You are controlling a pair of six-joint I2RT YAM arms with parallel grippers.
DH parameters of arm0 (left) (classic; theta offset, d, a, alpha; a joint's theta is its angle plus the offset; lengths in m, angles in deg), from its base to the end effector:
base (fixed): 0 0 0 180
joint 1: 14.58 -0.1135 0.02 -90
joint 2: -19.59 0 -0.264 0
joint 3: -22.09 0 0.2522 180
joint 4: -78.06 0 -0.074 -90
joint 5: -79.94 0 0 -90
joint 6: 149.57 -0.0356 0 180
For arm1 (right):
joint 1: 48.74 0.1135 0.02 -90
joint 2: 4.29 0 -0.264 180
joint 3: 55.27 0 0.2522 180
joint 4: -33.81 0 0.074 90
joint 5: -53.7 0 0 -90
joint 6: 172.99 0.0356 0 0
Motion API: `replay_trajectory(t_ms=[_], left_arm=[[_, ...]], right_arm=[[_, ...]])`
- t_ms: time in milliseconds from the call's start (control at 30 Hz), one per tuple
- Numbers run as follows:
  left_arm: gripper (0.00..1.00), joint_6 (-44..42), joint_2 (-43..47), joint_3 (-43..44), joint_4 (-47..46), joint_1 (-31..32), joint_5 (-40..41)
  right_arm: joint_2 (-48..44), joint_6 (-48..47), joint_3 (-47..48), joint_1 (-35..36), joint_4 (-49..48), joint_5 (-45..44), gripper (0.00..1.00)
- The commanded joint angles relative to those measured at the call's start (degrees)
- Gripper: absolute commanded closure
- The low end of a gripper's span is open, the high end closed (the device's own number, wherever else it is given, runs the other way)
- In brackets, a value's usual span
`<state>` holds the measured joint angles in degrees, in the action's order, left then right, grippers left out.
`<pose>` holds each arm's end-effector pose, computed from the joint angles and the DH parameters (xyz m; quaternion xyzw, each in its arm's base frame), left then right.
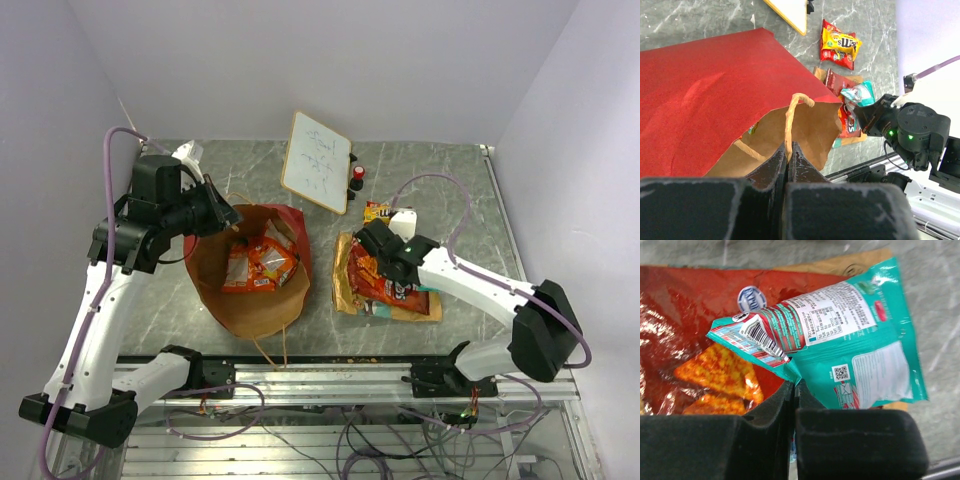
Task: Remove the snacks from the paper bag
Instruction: Place the snack at the center of the board, then take out the snack from the paper bag.
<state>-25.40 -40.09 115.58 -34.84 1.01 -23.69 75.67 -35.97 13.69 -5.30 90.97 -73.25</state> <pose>0.1779 -0.0584 0.4221 -0.0854 0.8714 -0.2931 0.3839 0.2032 0.1630 0.2302 0.0891 0.9290 -0.0916 0.3474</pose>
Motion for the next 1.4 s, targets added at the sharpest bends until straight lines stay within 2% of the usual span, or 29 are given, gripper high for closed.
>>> replay_trajectory(t_ms=[0, 333, 533, 567, 700, 733, 867, 1033, 1133, 1233, 1367], left_arm=[[0.93, 0.4, 0.0, -0.7, -1.9, 0.2, -2.2], [0.93, 0.5, -0.8, -1.6, -2.9, 0.2, -3.8], [0.93, -0.2, -1.1, -1.3, -2.8, 0.2, -4.0], [0.93, -0.2, -1.0, -1.3, -2.8, 0.2, -4.1], [0.93, -0.3, -0.9, -1.5, -2.9, 0.2, -4.2], [0.93, -0.3, -0.9, -1.5, -2.9, 0.2, -4.3], [0.93, -0.5, -0.6, -1.4, -2.7, 0.2, -4.2], [0.93, -0.6, -0.4, -2.1, -2.6, 0.2, -4.6], [0.93, -0.1, -0.6, -2.2, -3.1, 0.2, -5.1], [0.93, 0.0, -0.8, -1.8, -3.2, 0.2, -5.2], [0.93, -0.1, -1.0, -0.9, -2.6, 0.2, -4.9]], right_arm=[[-3.6, 2.0, -4.6, -0.2, -6.9, 9.3, 0.96], [-6.2, 5.9, -1.0, -0.3, -2.2, 8.7, 0.94], [-7.2, 7.6, -1.1, -0.4, -5.2, 8.9, 0.93], [-6.7, 7.7, -0.5, -0.3, -4.3, 8.7, 0.91], [-5.8, 6.2, 0.4, -0.4, -1.0, 7.4, 0.59], [-6.3, 5.1, 0.7, -0.4, -0.8, 7.1, 0.54], [-10.8, -6.1, 1.8, -0.4, -5.8, 9.4, 0.4], [-14.9, -26.5, 1.8, -0.3, -16.0, 18.9, 0.33], [-14.6, -35.1, 4.4, 0.1, -19.9, 28.1, 0.3], [-14.4, -40.8, 4.6, 5.5, -26.0, 34.8, 0.29], [-12.1, -49.0, 4.9, 18.3, -35.9, 34.9, 0.29]])
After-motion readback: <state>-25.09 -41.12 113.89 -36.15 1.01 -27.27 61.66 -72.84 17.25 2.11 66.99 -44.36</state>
